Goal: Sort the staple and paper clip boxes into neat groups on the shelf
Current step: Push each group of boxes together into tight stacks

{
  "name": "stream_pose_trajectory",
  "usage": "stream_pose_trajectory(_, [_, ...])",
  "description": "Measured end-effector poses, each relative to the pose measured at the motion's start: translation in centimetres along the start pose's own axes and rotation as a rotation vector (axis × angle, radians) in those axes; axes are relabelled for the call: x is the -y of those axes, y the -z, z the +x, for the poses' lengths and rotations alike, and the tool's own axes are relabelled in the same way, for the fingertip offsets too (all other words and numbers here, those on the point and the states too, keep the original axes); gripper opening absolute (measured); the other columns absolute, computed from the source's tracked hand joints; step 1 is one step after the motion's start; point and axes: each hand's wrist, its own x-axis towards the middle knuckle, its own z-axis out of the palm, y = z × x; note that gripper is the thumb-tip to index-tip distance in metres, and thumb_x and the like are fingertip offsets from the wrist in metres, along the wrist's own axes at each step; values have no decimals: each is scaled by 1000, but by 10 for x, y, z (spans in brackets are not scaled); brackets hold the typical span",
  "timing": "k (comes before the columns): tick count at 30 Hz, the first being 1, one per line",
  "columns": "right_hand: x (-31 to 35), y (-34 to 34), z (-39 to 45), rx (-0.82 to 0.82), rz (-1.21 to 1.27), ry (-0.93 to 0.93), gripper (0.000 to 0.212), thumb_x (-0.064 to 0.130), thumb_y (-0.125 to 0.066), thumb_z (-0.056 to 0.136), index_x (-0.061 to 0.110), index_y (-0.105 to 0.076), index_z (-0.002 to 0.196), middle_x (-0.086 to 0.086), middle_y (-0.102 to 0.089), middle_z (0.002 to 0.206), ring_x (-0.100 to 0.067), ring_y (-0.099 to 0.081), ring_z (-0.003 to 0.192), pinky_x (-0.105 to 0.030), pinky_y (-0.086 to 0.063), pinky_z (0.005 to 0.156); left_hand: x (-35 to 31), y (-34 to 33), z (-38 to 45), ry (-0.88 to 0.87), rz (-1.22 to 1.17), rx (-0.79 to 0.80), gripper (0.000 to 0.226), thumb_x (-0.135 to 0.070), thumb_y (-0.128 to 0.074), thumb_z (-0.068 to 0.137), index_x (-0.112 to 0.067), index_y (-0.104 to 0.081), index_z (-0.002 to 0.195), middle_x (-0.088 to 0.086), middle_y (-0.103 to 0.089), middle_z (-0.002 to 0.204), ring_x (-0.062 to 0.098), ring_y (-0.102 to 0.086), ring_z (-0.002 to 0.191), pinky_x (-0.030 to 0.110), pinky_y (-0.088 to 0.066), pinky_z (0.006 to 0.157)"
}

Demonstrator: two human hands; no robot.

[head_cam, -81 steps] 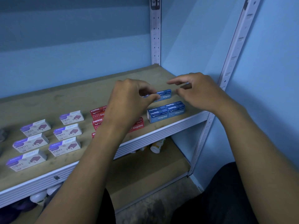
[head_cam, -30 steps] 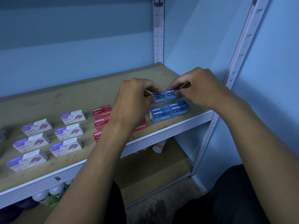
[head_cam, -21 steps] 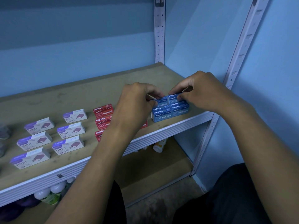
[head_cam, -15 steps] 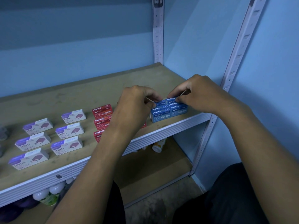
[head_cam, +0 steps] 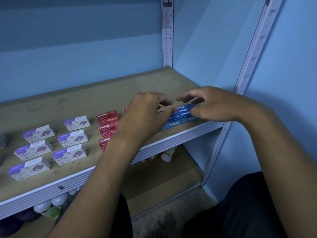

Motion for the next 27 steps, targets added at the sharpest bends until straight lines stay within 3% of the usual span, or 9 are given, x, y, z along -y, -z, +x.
stream_pose_trajectory(5, [0, -2, -2, 23, -20, 30, 67, 22, -79, 82, 35, -51, 142, 15, -57, 134, -6, -57, 117, -20, -46, 95, -2, 0, 0, 6, 77, 131, 68, -58, -78, 71, -29, -62, 131, -10, -67, 125, 9, -62, 108, 33, -54, 93])
stream_pose_trajectory(9, [-1, -4, 3, -10, -56, 13, 59, 18, -81, 81, 29, -60, 135, 13, -64, 122, -7, -61, 109, -9, -39, 78, 0, -4, 1, 23, 84, 153, 65, -46, -82, 72, -27, -62, 132, -8, -70, 120, 10, -64, 103, 33, -54, 92])
stream_pose_trajectory(13, [3, -5, 6, -59, -116, 11, 42, 19, -81, 81, 33, -71, 119, 11, -70, 113, -10, -62, 102, -24, -45, 86, 0, -5, 5, 18, 79, 144, 54, -40, -83, 73, -27, -68, 123, -9, -72, 113, 7, -65, 99, 31, -54, 91])
stream_pose_trajectory(21, [5, -5, 7, -59, -128, -7, 41, 21, -81, 81, 34, -72, 119, 11, -70, 110, -12, -62, 102, -25, -43, 84, 1, -5, 7, -5, 90, 145, 55, -42, -83, 72, -26, -68, 123, -8, -72, 114, 7, -64, 99, 31, -54, 91])
stream_pose_trajectory(24, [4, -5, 4, -34, -110, -12, 49, 19, -78, 84, 33, -65, 130, 12, -66, 120, -8, -59, 107, -21, -39, 83, -1, -2, 2, -48, 123, 130, 64, -48, -79, 75, -25, -62, 132, -7, -70, 120, 11, -64, 106, 35, -54, 92])
stream_pose_trajectory(27, [6, -2, -3, -20, -62, -4, 59, 20, -68, 90, 35, -51, 144, 16, -56, 140, 0, -50, 117, -21, -38, 93, -1, 8, -4, -93, 129, 77, 62, -53, -74, 78, -29, -59, 133, -10, -66, 124, 9, -61, 108, 29, -52, 90])
